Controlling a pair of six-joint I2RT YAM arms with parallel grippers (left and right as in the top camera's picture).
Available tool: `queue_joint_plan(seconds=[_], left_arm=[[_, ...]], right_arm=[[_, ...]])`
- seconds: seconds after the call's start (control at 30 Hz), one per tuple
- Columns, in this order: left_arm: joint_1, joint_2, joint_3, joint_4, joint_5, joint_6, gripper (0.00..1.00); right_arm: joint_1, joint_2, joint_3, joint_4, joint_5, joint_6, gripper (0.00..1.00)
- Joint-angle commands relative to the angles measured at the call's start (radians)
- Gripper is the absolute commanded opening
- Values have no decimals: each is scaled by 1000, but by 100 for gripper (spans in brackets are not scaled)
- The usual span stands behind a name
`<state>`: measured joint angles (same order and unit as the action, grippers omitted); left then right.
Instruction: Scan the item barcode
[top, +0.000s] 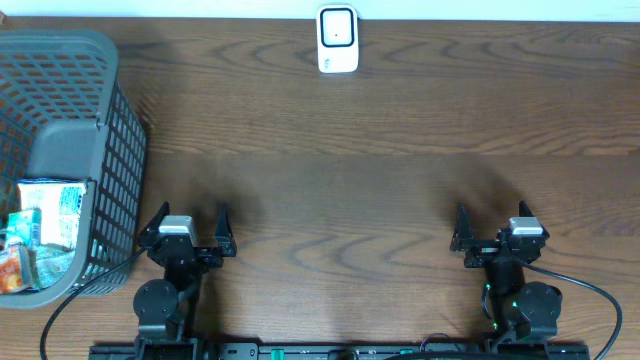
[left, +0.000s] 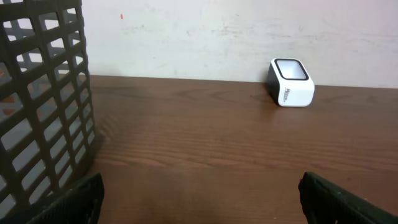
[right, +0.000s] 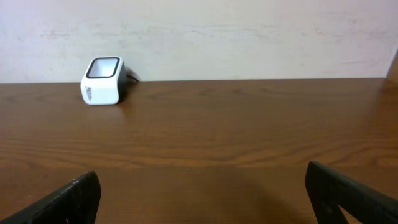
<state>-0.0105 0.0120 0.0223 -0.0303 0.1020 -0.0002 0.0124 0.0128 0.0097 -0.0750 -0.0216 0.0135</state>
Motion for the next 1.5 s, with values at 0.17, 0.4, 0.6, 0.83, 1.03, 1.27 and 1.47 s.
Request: queue_joint_plan(seconds=[0.17,0.4,0.6,0.83,1.03,1.27,1.47], left_arm=[[-4,-8,-18,-13,279,-250,98],[-4,-8,-18,231,434,-405,98],[-4,-7,41,528,459,-405,98],[-4,169,368,416,406,-346,98],[-2,568,929,-151,435,-162,98],[4,819,1244,-333,400,-157,98],[101,1082,1651,-750,186,-142,97]], right_arm=[[-13,2,-3,0,1,-7,99],[-13,2,-3,0,1,-7,99],[-13,2,-3,0,1,-7,99],[-13,2,-3,0,1,-7,99],[-13,2,-3,-1,1,-7,99],[-13,2,-3,0,1,-7,99],[-13,2,-3,0,1,-8,99]])
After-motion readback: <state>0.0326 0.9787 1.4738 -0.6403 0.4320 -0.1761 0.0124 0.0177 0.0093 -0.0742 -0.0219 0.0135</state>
